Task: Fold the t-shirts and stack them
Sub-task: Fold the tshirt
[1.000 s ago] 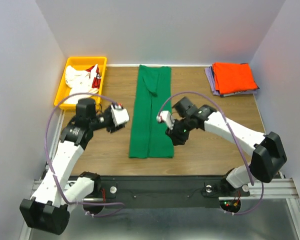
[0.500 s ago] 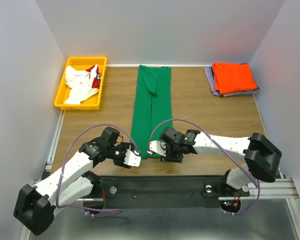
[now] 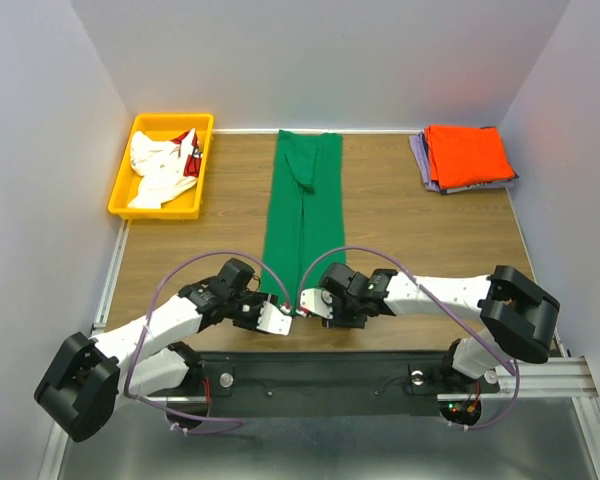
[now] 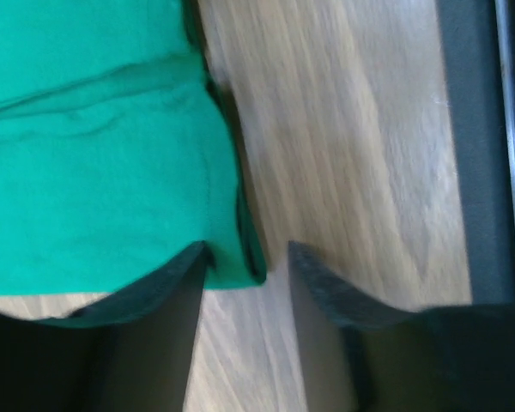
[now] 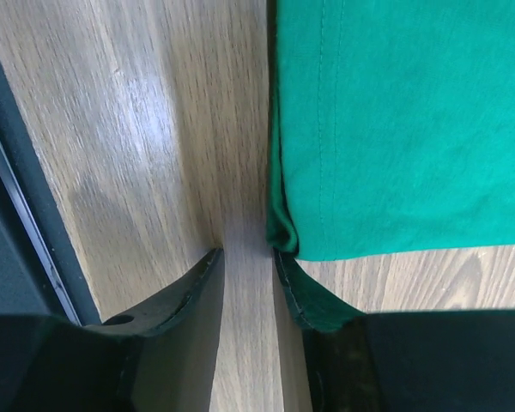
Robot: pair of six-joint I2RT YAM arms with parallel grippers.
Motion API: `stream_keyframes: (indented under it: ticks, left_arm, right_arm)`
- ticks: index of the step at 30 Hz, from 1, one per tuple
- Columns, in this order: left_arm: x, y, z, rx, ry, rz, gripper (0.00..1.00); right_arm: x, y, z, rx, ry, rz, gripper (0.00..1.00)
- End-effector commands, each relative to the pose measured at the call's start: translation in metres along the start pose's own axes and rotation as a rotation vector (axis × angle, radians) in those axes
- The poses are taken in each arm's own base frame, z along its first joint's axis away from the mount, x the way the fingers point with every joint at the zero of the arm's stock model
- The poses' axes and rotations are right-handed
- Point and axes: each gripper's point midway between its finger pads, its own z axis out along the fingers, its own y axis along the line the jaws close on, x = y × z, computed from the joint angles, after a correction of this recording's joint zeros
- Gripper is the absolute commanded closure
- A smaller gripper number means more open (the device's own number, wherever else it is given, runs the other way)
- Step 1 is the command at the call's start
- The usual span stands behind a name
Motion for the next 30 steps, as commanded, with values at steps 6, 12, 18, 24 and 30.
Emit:
stream_keyframes:
  ticks: [6, 12, 18, 24, 30]
  left_arm:
    - [0.010, 0.017, 0.002, 0.003, 0.093, -0.050, 0.68]
    - [0.012, 0.018, 0.005, 0.026, 0.117, -0.082, 0.92]
    - [0.010, 0.017, 0.004, 0.021, 0.101, -0.073, 1.00]
    - [0.009, 0.012, 0.004, 0.037, 0.093, -0.077, 1.00]
    - [0.007, 0.014, 0.005, 0.040, 0.087, -0.082, 1.00]
  right_arm:
    - [0.016, 0.002, 0.021, 0.039, 0.023, 0.010, 0.78]
    - [0.018, -0.006, 0.017, 0.093, 0.019, 0.040, 0.97]
    - [0.000, -0.016, -0.007, 0.155, -0.066, 0.072, 0.91]
    - [-0.016, -0.002, -0.034, 0.066, -0.122, 0.058, 0.56]
    - [-0.019, -0.013, -0.035, 0.117, -0.132, 0.023, 0.52]
